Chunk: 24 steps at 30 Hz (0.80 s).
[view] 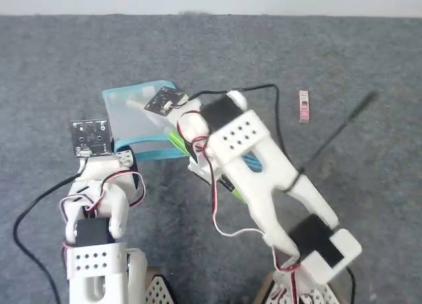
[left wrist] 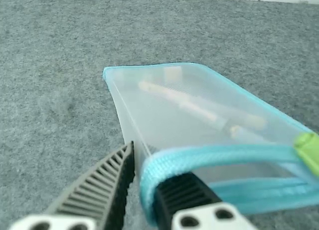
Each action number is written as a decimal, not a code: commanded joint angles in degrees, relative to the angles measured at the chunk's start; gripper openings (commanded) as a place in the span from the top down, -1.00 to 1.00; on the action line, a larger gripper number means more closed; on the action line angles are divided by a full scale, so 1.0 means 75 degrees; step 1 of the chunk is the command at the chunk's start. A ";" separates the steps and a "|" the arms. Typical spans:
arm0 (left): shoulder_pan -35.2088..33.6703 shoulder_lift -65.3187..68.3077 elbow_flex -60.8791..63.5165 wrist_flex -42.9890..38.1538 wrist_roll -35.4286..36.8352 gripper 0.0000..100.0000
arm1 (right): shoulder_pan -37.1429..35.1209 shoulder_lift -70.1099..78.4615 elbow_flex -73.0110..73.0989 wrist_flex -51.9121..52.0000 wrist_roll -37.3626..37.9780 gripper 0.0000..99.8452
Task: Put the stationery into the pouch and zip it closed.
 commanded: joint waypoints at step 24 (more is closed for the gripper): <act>0.0012 0.0000 -0.0147 -0.0270 -0.0141 0.98 | -0.0709 -0.1143 0.0973 0.0311 -0.0070 0.99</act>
